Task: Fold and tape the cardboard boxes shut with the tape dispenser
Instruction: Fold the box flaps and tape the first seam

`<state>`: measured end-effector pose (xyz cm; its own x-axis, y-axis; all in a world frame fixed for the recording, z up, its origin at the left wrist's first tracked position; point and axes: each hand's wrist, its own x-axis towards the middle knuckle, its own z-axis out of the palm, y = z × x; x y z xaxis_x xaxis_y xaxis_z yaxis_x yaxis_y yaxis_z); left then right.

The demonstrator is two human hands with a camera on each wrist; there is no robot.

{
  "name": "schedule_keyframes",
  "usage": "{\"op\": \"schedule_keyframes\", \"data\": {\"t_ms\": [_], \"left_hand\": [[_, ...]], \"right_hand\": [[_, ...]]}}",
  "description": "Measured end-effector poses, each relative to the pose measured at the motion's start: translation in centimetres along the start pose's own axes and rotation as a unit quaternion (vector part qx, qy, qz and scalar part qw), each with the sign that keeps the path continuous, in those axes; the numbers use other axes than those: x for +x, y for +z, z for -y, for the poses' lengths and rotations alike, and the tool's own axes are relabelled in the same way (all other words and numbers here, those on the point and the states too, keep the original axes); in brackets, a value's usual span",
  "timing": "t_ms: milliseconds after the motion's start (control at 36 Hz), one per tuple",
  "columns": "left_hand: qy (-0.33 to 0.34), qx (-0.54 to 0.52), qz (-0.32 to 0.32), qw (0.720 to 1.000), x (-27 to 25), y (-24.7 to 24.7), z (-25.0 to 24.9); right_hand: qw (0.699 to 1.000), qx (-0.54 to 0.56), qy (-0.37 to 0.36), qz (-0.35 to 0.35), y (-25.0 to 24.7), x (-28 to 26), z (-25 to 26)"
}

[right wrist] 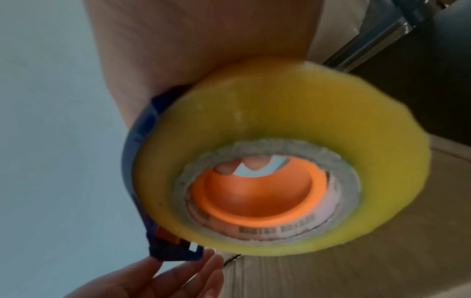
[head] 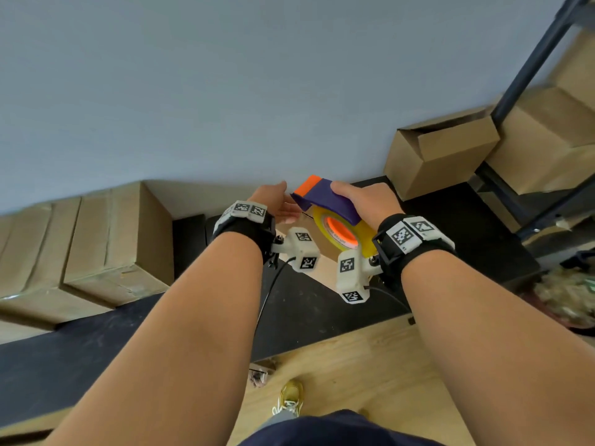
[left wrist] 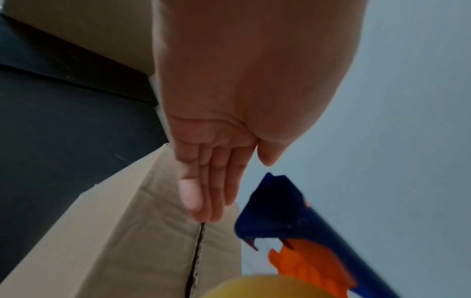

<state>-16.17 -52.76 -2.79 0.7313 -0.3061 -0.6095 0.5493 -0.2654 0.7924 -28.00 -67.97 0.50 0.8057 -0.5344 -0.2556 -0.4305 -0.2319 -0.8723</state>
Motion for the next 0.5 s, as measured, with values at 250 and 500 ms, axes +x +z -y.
{"op": "schedule_keyframes", "data": {"t_ms": [250,500], "left_hand": [[-0.03,-0.01,0.061,0.998,0.6,-1.4,0.2],[-0.044,0.054,0.043,0.997,0.7,-1.9,0.5]], "right_hand": [[1.0,-0.002,-0.003,0.029,-0.8,-0.2,-0.5],[0.998,-0.016,-0.009,0.06,-0.8,0.2,-0.4]]}}
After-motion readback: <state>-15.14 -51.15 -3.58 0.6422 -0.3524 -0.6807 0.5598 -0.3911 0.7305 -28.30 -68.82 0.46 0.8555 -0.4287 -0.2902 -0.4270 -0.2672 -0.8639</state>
